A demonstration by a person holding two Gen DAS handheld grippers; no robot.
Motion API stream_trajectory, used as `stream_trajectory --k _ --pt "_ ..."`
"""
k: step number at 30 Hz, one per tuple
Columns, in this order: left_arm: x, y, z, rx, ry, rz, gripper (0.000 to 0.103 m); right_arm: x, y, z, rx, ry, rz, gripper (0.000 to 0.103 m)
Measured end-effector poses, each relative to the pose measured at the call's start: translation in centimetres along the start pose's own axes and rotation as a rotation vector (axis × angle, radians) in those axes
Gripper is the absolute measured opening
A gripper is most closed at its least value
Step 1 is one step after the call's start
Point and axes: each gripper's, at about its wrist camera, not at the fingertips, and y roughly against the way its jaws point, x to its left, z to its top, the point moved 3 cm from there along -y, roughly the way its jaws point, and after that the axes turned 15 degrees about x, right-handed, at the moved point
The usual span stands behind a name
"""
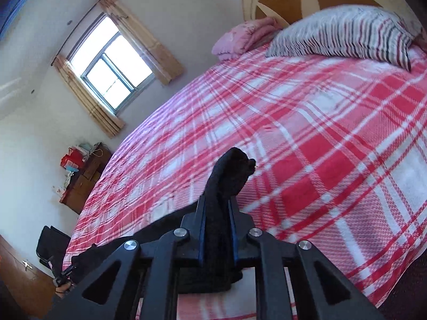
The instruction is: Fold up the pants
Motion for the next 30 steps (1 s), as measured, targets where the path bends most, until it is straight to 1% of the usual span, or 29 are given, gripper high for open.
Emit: stream_trajectory --k 6,10,15,20,25,30 --pt "0.0 -0.1 0.0 -0.001 -0.002 -0.006 0.103 4.1 0.9 -0.1 -0.039 0.066 0.018 0.014" --pt "0.1 0.2 -0.1 0.003 -0.015 -0.035 0.103 7.0 1.0 -0.5 -0.041 0.110 0.040 0.014" --pt "0.2 0.1 -0.4 -0.010 -0.016 -0.044 0.103 10.1 0.2 -1.0 -0.027 0.156 0.054 0.014" --pt "0.1 0.1 -0.4 -0.003 -0.024 -0.047 0.103 12.0 -0.7 -1.5 -0.010 0.179 0.074 0.014" --pt "-0.2 0.0 -0.5 -0.004 -0.034 -0.052 0.103 15.1 -2.4 -2.5 0.021 0.244 0.081 0.014" --pt "-0.2 -0.1 -0.4 -0.009 -0.037 -0.054 0.103 18.3 -4.3 -3.4 0.061 0.301 0.119 0.014"
